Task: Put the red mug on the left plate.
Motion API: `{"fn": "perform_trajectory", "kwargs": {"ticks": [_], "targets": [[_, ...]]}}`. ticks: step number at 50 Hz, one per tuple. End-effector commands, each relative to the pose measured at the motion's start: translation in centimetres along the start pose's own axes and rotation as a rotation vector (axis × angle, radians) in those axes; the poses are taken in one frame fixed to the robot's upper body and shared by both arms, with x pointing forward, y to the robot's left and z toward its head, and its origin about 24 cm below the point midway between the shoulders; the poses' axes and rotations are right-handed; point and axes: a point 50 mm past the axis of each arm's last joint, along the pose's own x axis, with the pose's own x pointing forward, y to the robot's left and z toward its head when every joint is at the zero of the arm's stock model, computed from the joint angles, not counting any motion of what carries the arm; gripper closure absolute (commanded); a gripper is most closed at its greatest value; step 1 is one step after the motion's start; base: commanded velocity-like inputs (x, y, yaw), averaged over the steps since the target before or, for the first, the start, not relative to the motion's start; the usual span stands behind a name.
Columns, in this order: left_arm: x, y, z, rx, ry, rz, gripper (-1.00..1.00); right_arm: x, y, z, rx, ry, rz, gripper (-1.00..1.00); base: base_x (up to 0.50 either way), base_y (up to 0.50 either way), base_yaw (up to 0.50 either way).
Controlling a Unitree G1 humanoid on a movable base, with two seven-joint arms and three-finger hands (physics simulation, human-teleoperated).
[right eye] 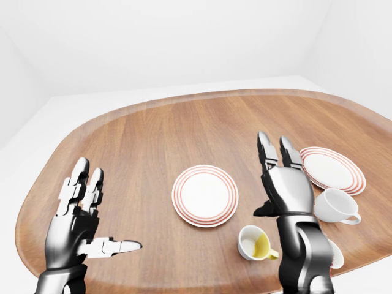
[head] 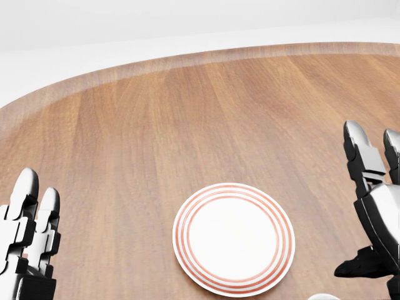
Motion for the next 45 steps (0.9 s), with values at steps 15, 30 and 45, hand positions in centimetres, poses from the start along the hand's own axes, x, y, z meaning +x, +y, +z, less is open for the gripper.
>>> {"fn": "perform_trajectory", "kwargs": {"ticks": [15, 30, 45], "targets": [[0.1, -0.2, 0.1, 0.010, -0.009, -0.004, -1.00, 1.6, -10.9, -0.5, -0.273, 0.058, -0.183, -1.00, 0.00, 0.00, 0.00], [0.5, -0.3, -0.1, 0.007, -0.010, -0.005, -1.00, 1.9, -5.8, -4.9, -0.332, 0.278, 0.085, -1.00, 0.00, 0.00, 0.00], [0.7, -0.7, -0.2, 0.014, -0.013, -0.018, -1.00, -4.0, -8.4, -9.1, -0.248, 0.363, 0.030, -1.00, 0.00, 0.00, 0.00]]}}
